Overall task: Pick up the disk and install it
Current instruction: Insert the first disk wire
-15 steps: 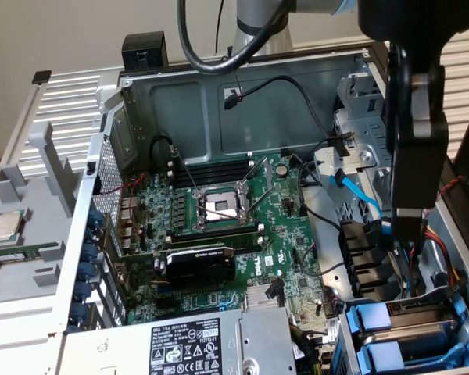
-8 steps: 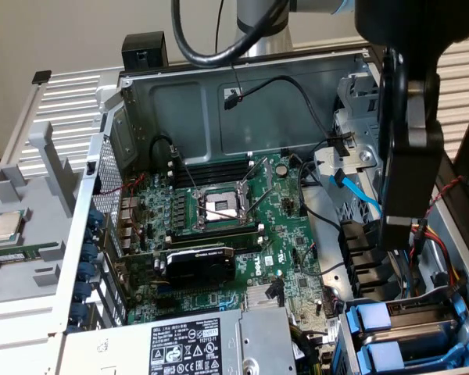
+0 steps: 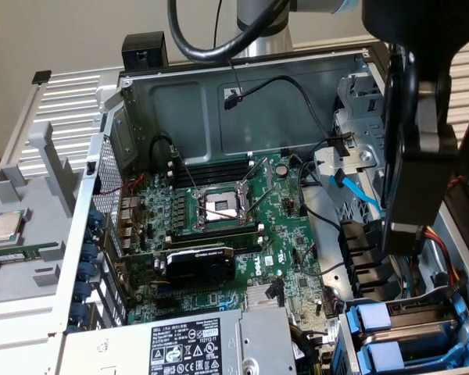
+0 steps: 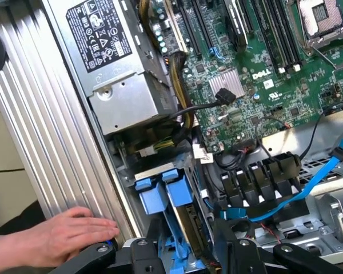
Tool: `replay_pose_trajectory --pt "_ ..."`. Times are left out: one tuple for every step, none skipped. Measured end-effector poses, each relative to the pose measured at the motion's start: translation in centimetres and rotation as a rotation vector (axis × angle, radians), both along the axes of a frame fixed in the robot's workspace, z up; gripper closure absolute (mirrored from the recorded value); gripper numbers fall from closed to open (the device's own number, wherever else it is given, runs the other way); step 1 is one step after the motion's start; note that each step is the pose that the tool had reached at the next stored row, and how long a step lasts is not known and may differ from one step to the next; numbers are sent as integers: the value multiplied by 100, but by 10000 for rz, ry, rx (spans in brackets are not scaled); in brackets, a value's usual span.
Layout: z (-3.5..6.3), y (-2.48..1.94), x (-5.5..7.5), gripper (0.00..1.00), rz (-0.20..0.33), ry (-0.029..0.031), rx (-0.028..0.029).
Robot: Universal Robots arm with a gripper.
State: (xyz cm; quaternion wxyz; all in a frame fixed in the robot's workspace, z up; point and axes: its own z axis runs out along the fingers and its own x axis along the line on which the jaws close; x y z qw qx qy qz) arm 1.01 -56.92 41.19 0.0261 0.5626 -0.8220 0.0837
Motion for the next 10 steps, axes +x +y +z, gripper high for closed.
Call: replay_pose_trajectory --pt "20 -17 0 51 0 12 17" --pt "40 -34 0 51 0 22 38" --pt "59 -51 0 51 0 33 65" --pt "74 -66 0 51 0 45 98" --pt "85 -79 0 51 0 64 146" --pt "90 -88 0 51 2 91 208" --pt "94 -90 0 51 10 124 282" --pt "97 -90 0 51 41 155 363" --pt "99 -90 0 51 95 189 450" --pt "99 -90 2 51 170 232 545"
